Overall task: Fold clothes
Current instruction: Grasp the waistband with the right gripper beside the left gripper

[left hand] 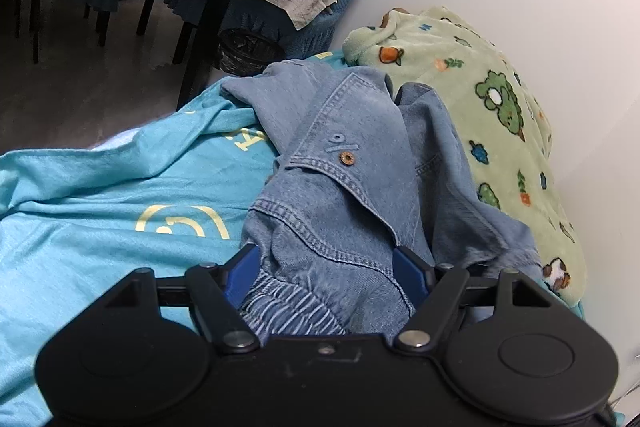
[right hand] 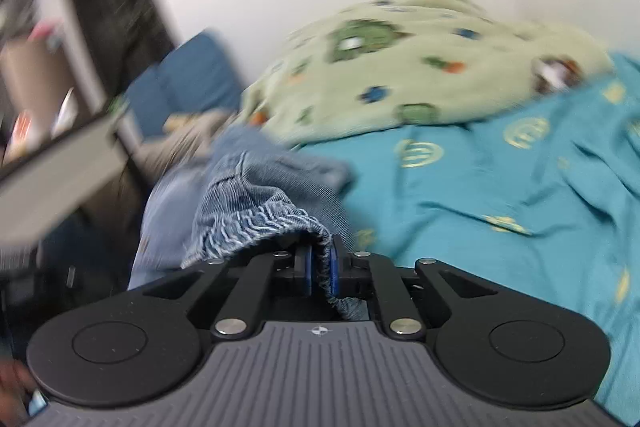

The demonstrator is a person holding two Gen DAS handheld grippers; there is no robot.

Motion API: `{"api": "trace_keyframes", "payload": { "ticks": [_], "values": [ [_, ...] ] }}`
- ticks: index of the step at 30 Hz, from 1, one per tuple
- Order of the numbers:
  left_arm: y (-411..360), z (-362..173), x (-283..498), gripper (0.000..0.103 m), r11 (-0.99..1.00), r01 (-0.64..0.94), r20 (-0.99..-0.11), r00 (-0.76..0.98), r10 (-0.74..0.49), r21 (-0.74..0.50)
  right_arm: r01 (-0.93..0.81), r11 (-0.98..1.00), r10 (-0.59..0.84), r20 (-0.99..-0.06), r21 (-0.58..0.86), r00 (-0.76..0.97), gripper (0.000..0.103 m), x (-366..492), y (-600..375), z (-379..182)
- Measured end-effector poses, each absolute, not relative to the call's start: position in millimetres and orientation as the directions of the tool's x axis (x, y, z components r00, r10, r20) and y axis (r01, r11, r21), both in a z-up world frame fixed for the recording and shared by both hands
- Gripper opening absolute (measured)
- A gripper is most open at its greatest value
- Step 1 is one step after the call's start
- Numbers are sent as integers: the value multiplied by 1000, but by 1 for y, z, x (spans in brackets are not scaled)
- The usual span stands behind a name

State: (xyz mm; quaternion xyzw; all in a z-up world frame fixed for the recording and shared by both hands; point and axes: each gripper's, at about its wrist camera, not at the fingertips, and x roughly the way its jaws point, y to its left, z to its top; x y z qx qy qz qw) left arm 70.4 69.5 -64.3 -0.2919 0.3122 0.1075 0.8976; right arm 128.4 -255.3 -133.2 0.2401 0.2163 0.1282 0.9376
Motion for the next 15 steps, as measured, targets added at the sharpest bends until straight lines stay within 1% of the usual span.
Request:
{"api": "trace_keyframes", "payload": {
  "ticks": [4, 6, 9, 11, 15],
  "values": [
    [68, -66, 71, 70, 807, -369, -630, 776, -5, -461, 22, 765, 283, -367, 643, 886, 6, 135, -296, -153],
    [67, -67, 73, 70, 812, -364, -635, 773, -10, -456, 78, 721, 272, -384, 688, 882, 6, 141, -308, -165],
    [65, -69, 74, 70, 820, -360, -643, 766, -13, -445, 133, 682, 283, -428, 719, 858, 7, 151, -313, -188],
    [64, -70, 76, 70, 820, -359, -649, 761, -19, -445, 160, 660, 295, -450, 734, 843, 10, 154, -316, -202],
    [62, -72, 77, 70, 823, -352, -655, 755, -32, -446, 179, 621, 305, -445, 763, 842, 16, 150, -322, -206]
  ]
}}
